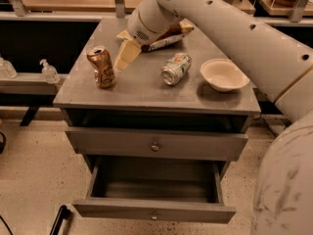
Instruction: Place orange can into middle drawer
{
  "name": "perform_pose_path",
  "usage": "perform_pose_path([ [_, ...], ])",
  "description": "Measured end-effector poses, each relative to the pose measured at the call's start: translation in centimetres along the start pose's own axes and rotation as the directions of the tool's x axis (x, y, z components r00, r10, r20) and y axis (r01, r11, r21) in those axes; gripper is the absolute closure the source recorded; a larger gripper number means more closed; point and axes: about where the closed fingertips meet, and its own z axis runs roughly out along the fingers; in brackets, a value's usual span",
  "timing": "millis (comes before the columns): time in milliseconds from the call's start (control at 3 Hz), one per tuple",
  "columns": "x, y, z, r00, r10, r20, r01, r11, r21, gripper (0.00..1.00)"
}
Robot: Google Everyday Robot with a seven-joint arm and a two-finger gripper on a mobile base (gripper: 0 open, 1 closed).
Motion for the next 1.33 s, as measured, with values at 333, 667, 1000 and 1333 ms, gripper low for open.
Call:
perform_pose_path([
  [333, -1.1, 0.5, 0.5, 0.995, 0.012, 0.1, -0.008, 0.9993, -0.037, 0.0],
  [667, -2.8, 1.6, 1.4, 0.975, 0.023, 0.22, 0.0, 0.995, -0.1, 0.0],
  [1000, -4.4, 3.1, 2.9, 0.963, 0.009, 0.27, 0.041, 0.9831, -0.178, 0.0],
  [1333, -4.5, 4.1, 4.0, 0.97, -0.004, 0.245, 0.064, 0.9698, -0.235, 0.0],
])
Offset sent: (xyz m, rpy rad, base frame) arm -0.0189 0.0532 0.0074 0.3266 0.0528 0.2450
